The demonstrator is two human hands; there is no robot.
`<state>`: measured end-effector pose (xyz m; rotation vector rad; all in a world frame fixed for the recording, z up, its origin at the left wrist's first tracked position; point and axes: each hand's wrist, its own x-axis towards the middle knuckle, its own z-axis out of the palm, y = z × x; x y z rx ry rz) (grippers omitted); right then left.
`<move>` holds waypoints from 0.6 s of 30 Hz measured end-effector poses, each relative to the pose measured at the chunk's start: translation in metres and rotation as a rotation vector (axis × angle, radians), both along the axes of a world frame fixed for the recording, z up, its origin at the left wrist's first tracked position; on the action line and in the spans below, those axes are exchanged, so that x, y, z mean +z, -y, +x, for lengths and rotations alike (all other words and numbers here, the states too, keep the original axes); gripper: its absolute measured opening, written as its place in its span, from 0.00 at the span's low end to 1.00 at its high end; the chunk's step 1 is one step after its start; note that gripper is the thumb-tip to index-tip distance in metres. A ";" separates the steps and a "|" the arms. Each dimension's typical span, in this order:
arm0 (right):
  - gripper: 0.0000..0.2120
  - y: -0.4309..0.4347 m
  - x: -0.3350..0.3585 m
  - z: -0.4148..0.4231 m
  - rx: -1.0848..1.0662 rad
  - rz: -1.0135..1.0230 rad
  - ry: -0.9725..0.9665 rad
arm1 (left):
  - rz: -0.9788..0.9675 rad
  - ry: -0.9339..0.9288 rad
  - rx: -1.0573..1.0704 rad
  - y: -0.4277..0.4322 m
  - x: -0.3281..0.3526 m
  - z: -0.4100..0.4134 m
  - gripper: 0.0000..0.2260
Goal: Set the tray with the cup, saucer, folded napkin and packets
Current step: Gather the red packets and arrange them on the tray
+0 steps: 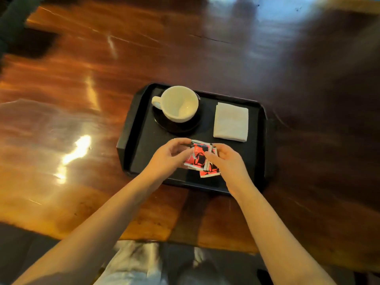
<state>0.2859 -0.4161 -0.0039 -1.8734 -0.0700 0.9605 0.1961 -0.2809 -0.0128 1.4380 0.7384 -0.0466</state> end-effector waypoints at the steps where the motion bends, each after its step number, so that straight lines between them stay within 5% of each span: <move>1: 0.14 -0.002 -0.004 -0.001 0.017 -0.003 0.015 | 0.035 -0.037 0.020 0.002 -0.004 -0.001 0.13; 18: 0.14 -0.015 -0.056 0.002 -0.020 -0.037 0.039 | 0.189 -0.174 0.265 -0.012 -0.051 -0.008 0.10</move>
